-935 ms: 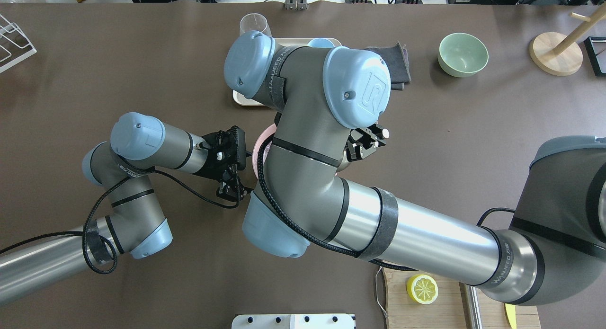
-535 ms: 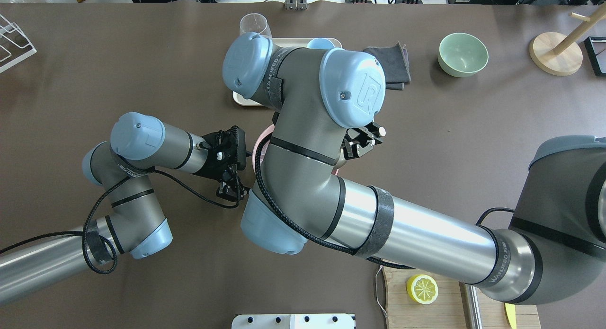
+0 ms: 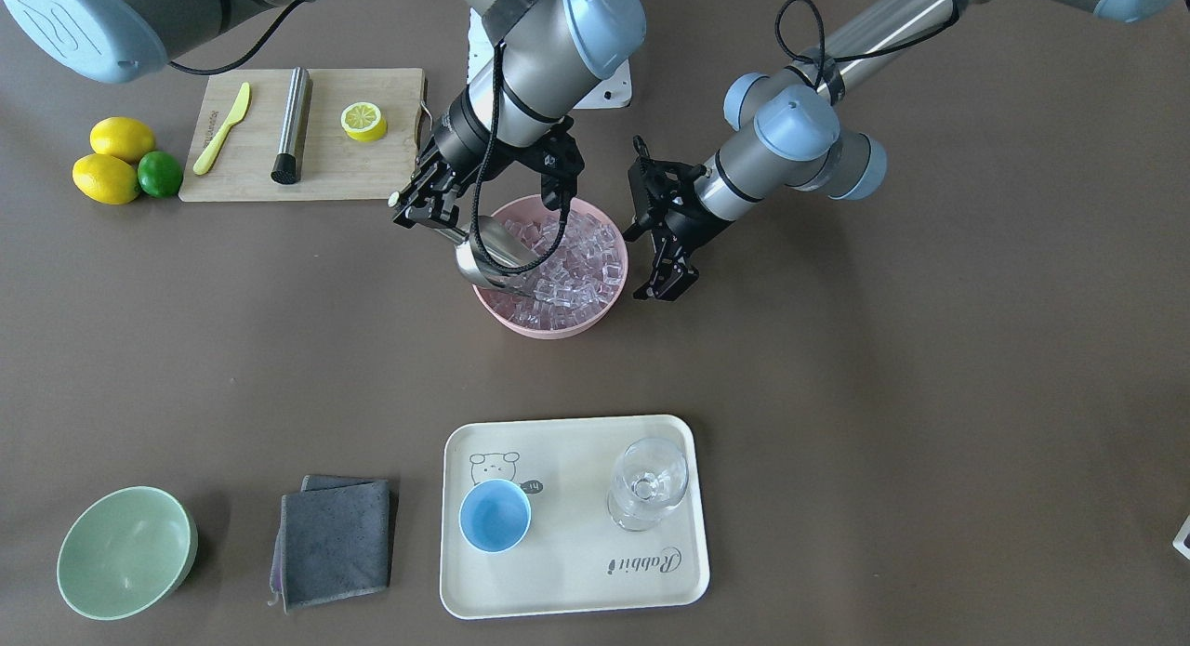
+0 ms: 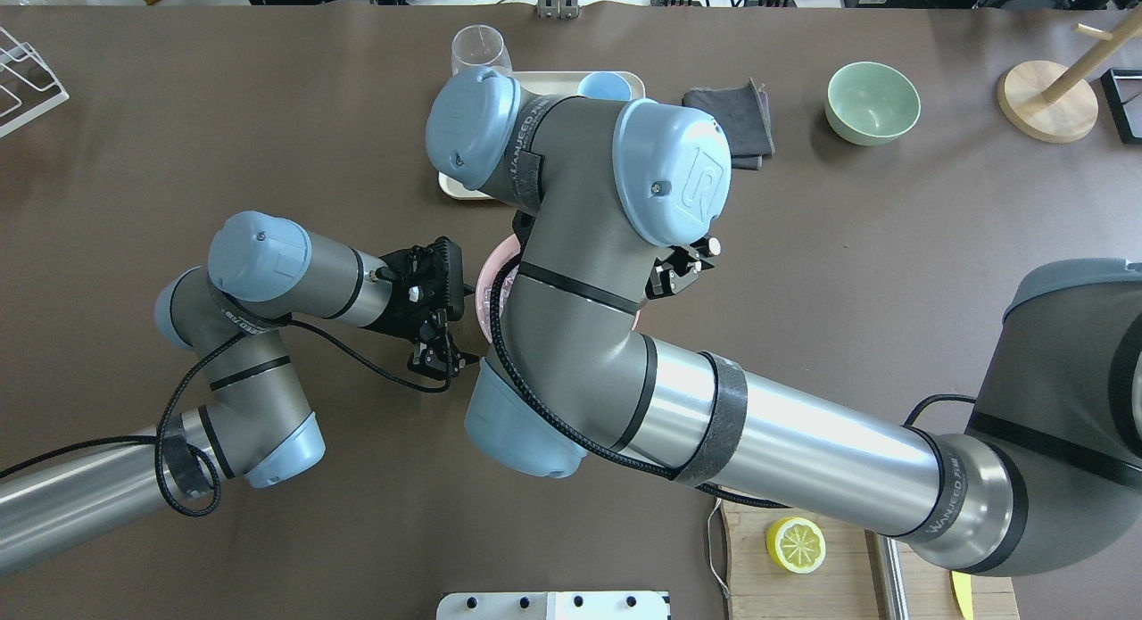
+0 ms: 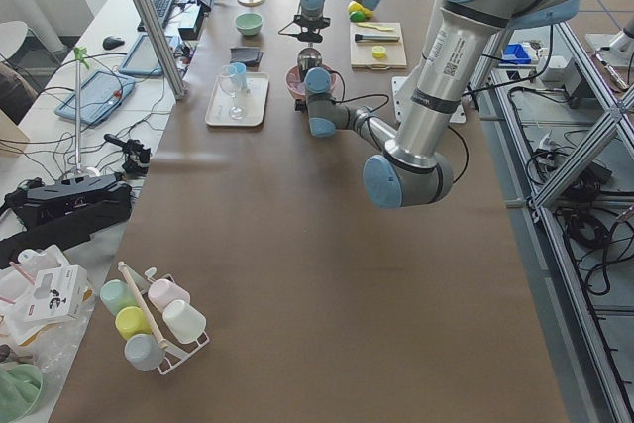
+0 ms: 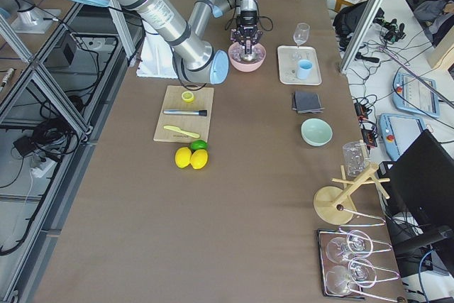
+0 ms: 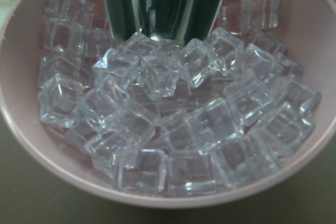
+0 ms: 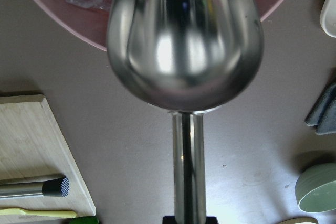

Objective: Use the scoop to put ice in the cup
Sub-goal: 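Lower the scoop into the ice cubes with the right gripper, left gripper steadying the bowl, then scoop ice cubes and lift the scoop out of the pink bowl with the right gripper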

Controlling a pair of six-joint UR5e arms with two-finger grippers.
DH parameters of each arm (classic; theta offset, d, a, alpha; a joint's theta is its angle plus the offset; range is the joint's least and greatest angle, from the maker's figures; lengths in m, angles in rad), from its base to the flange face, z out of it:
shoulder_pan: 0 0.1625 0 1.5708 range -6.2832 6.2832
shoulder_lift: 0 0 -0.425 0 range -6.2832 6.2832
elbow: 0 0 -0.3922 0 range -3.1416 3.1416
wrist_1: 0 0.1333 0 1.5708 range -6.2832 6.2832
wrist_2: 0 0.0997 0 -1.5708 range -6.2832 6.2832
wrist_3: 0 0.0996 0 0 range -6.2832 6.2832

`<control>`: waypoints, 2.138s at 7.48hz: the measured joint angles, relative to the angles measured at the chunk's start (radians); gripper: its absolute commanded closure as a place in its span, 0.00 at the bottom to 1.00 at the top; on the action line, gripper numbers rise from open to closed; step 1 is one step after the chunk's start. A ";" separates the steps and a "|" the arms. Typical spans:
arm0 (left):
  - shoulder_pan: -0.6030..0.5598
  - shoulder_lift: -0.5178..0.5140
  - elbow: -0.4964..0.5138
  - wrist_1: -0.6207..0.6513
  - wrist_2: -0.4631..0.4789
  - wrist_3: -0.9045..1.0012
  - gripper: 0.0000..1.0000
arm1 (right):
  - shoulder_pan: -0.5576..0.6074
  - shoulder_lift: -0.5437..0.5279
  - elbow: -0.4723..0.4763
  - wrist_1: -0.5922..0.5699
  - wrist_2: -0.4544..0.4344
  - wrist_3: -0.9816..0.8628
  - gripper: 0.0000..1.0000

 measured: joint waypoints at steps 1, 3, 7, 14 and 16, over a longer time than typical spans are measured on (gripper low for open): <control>0.000 0.000 -0.001 0.000 0.000 0.000 0.01 | 0.000 -0.005 0.001 0.013 0.000 0.000 1.00; 0.000 0.001 -0.001 0.000 0.000 0.000 0.01 | 0.000 -0.024 0.012 0.049 0.000 0.001 1.00; 0.000 0.000 -0.001 0.000 0.000 0.000 0.01 | 0.000 -0.146 0.135 0.152 0.001 0.000 1.00; 0.006 0.002 -0.006 0.000 0.000 0.001 0.01 | 0.001 -0.310 0.182 0.442 0.046 -0.017 1.00; 0.005 0.003 -0.007 -0.001 0.000 0.001 0.01 | 0.004 -0.346 0.185 0.505 0.073 -0.047 1.00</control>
